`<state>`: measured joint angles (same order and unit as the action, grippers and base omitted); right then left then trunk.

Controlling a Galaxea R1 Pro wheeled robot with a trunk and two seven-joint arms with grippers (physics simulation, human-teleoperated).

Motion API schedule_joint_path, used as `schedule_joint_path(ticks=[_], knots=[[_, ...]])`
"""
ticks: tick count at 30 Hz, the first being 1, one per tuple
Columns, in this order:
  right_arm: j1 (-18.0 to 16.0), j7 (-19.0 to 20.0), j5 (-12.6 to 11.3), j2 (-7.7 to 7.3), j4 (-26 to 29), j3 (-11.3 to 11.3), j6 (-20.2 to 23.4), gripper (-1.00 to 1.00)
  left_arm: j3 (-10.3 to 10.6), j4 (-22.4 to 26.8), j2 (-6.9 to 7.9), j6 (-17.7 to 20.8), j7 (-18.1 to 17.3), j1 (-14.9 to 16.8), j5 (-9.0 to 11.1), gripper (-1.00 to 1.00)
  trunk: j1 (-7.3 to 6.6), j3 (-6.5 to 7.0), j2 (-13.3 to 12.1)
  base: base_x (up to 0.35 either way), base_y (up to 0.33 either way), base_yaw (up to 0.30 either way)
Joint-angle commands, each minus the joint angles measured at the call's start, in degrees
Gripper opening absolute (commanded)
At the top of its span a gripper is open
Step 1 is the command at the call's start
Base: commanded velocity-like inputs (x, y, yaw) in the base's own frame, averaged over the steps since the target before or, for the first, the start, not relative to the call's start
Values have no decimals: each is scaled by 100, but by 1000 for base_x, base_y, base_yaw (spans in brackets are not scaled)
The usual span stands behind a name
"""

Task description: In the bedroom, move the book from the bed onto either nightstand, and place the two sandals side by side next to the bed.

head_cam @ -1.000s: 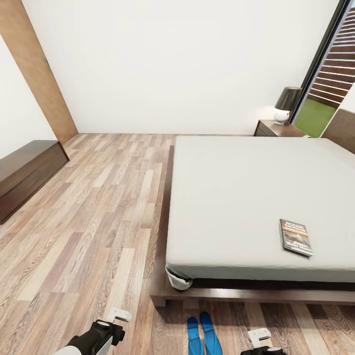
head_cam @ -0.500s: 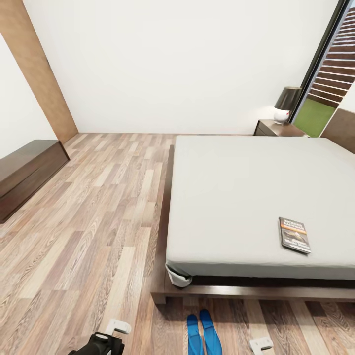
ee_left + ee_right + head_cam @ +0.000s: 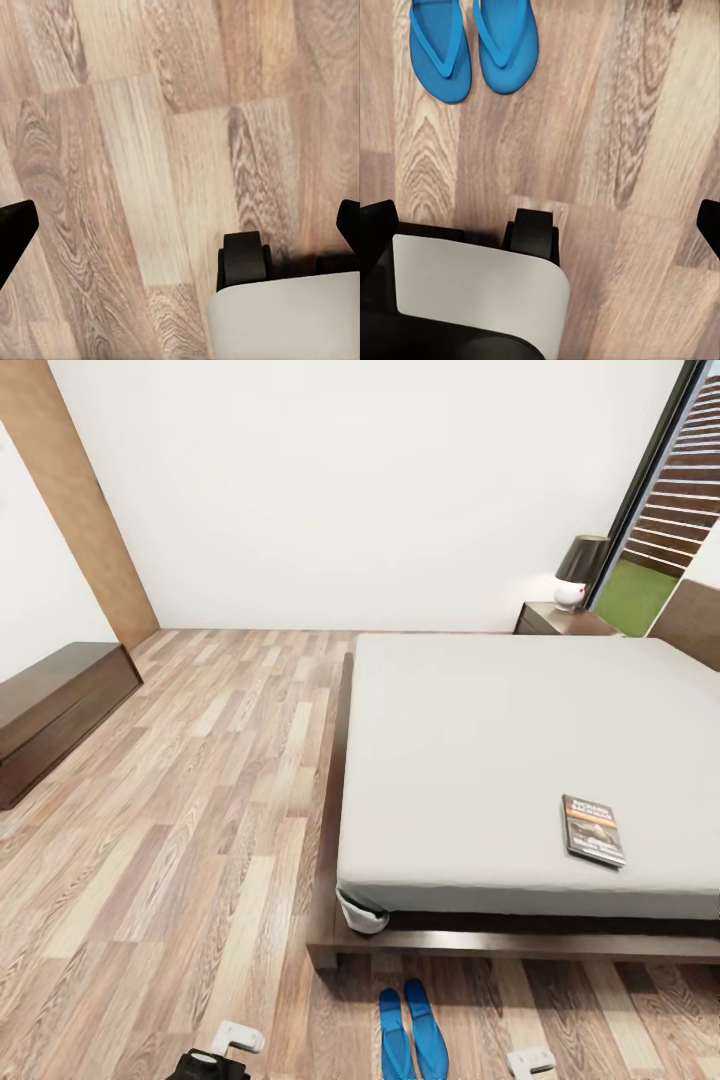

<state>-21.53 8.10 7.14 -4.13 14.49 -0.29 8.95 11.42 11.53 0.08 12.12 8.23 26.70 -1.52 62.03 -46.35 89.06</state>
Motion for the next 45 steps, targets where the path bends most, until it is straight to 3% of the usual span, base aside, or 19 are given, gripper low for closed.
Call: schedule_joint_path(ticks=[1, 35, 45], knots=[[1, 25, 59, -1, 15, -5, 33, 100, 26, 12, 1, 38, 19, 0, -15, 100, -1, -4, 2, -91, 0, 0], [8, 34, 59, -4, 19, -6, 35, 100, 30, 15, 1, 35, 49, -7, -15, 100, -1, -4, 2, -66, 7, -1], [9, 46, 59, -4, 19, -6, 36, 100, 27, 16, 1, 36, 48, -7, -15, 100, -1, -4, 2, -6, 1, -157]])
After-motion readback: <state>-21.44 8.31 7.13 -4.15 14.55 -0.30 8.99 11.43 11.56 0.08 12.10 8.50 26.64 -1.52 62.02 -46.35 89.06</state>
